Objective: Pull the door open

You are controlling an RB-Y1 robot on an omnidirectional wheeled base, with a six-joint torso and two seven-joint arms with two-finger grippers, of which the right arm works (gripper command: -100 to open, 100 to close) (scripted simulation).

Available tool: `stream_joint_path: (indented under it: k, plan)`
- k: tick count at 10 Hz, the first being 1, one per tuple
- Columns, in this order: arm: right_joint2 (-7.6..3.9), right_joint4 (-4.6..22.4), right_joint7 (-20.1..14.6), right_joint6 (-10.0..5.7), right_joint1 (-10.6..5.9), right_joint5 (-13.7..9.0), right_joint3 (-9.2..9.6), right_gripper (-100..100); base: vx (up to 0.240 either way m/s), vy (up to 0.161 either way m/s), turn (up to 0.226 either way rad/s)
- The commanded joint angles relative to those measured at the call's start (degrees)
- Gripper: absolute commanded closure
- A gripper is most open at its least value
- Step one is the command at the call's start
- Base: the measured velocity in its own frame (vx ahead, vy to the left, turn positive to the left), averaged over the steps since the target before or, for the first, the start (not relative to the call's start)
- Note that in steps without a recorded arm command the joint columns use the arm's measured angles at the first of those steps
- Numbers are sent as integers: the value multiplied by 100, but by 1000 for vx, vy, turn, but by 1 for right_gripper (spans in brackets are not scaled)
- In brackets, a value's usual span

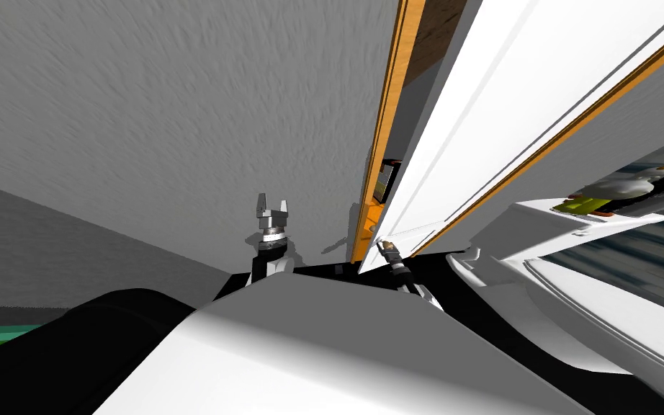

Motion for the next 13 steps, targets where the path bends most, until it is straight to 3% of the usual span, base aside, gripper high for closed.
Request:
stream_joint_path:
  k: [1, 2, 6, 7, 13]
  plan:
    - [63, 182, 23, -125, -80, 12, 55, 100, -25, -2, -29]
    - [60, 186, -179, -116, -87, -71, 93, 100, -102, -3, 60]
    - [57, 189, -331, -110, -92, -134, 122, 100, -97, -22, 26]
    - [54, 193, -533, -101, -100, -216, 160, 100, -79, -8, 39]
    - [54, 193, -533, -101, -100, -216, 160, 100, -23, -8, 5]
